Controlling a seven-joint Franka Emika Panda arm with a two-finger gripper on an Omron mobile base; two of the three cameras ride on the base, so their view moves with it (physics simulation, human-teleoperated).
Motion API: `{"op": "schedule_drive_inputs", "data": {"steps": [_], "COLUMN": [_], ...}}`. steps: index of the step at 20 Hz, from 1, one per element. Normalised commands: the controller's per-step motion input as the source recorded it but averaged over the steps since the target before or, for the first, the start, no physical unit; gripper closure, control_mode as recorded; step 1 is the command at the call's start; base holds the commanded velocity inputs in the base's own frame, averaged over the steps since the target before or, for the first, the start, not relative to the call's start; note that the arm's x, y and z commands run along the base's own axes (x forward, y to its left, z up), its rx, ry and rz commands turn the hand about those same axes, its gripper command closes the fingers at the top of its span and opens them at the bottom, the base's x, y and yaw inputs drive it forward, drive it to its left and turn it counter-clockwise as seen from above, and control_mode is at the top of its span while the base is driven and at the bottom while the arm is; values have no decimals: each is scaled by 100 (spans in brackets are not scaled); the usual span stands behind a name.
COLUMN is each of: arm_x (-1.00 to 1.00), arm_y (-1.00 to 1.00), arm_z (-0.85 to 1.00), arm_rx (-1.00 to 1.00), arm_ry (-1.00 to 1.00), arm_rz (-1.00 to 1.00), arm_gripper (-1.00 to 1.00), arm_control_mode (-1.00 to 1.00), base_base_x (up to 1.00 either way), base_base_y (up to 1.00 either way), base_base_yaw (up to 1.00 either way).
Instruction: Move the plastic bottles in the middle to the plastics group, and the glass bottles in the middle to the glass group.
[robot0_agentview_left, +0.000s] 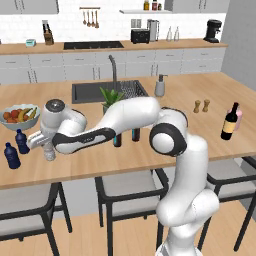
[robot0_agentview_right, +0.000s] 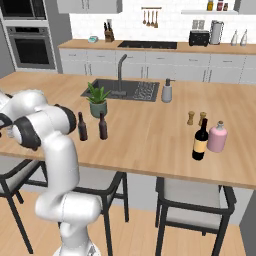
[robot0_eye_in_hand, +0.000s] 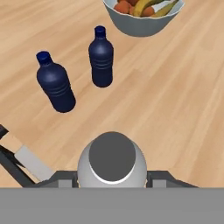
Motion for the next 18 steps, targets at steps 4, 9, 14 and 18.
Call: {"op": "schedule_drive_inputs", "data": {"steps": [4,9,14,18], "arm_x": [4,6,35,37], "arm_y": [34,21,0,0], "arm_z": [-1,-10,-5,-8], "arm_rx": [0,0,0,0], "arm_ry": [0,0,0,1], "arm_rz": [0,0,0,0], "arm_gripper": [100,100,100,100], "arm_control_mode": [-100,-100,-100,-100], "base_base_x": [0,0,0,0], "base_base_y": [0,0,0,0], "base_base_yaw": [0,0,0,0]}}
